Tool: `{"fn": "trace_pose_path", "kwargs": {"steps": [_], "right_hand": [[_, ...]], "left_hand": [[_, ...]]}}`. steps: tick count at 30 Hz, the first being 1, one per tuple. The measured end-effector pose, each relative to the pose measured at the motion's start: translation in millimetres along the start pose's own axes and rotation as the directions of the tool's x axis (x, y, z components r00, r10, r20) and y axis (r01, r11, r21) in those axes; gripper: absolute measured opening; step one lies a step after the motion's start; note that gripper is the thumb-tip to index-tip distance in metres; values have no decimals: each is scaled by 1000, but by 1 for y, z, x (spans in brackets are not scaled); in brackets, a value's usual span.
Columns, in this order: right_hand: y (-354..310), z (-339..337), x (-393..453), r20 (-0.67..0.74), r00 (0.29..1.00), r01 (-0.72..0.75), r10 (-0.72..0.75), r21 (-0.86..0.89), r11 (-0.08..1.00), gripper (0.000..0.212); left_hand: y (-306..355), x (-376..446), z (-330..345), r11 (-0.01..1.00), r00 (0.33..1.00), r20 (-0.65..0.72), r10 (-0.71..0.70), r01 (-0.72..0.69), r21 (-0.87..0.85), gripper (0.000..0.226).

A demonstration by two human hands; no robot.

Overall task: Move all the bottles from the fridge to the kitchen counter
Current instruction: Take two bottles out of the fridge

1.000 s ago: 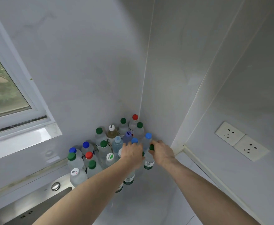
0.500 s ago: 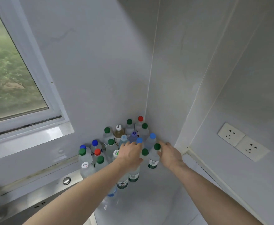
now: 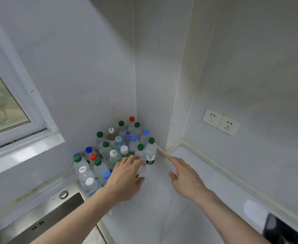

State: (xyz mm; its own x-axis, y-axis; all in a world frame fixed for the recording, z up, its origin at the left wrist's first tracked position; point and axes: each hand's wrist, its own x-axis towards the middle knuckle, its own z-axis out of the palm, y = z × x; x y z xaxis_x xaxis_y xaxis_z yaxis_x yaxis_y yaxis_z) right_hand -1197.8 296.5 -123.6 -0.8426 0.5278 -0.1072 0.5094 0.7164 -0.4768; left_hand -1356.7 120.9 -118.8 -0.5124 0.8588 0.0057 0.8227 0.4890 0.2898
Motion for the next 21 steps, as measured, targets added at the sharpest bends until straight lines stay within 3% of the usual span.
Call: {"fn": "trace_pose_path", "kwargs": {"steps": [10,16,21], "right_hand": [[-9,16,-159,-168,937,-294,308,104,950,63],[-20,20,-262,-264,854,-419,449,163,893,63],[-23,18,-359,-356,743,-514,566,238,824,64]], "left_hand": [[44,-56,11,937,933,100,345,-338,-84,58],[92,-102,19,844,836,127,534,-520,-132,58],[150,-145,26,750,740,127,661,-643,-155,56]]}}
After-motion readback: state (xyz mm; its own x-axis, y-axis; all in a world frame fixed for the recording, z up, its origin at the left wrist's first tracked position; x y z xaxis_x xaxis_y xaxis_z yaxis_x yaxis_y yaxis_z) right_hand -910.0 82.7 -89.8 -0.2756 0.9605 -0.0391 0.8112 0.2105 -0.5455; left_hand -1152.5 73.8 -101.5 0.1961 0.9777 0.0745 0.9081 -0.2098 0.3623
